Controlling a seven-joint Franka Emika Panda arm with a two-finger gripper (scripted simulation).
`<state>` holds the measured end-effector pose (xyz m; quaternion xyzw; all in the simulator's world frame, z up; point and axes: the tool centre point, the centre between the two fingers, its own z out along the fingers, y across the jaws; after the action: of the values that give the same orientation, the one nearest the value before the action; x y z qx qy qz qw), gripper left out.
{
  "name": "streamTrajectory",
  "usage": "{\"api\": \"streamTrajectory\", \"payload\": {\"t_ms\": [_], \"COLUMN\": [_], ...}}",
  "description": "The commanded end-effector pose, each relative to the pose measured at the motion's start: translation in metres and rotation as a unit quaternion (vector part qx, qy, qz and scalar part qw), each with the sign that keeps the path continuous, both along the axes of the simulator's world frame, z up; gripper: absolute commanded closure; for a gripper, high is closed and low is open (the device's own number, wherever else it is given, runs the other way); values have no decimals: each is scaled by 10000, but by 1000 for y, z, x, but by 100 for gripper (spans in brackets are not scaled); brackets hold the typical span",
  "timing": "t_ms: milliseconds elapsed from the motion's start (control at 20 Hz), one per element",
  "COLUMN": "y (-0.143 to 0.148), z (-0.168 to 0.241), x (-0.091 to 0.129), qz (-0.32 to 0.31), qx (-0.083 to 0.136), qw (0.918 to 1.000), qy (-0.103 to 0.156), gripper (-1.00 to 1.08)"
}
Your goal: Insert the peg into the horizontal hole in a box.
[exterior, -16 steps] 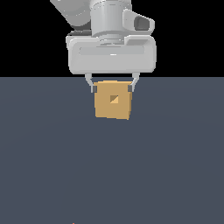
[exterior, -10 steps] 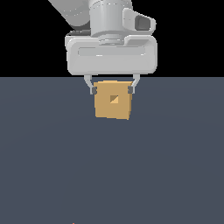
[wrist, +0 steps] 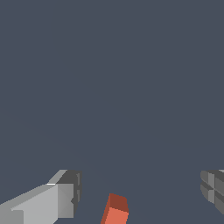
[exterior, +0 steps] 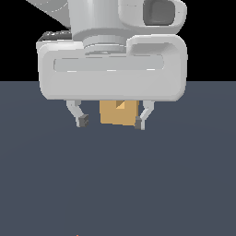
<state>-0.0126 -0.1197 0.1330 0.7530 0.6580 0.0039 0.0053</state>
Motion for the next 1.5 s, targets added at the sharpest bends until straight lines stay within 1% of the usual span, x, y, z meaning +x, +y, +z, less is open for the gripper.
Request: {"api": "streamTrajectory", "payload": {"t_ms": [0,150,300,450,600,750,900,1200,1450], "y": [-43,-97,-142,-175,-199,-214,-221,-220,-220], "z": [-12,-29,-42,-53,-61,-66,-68,-73,-94], "x": [-10,-26,-42,-56,-67,-74,-78,-78,-78], "qz": [-281,-645,-947,-1178,-1345,-1452,-1500,-1496,-1502], "qx": [-3,-2,3,8,14,18,21,18,22], "qw": [9996,9979,9955,9930,9909,9894,9887,9887,9886], "qy": [13,27,39,48,55,59,61,65,63], "gripper": [-92,-92,-92,-92,-92,-92,-92,-92,-92]}}
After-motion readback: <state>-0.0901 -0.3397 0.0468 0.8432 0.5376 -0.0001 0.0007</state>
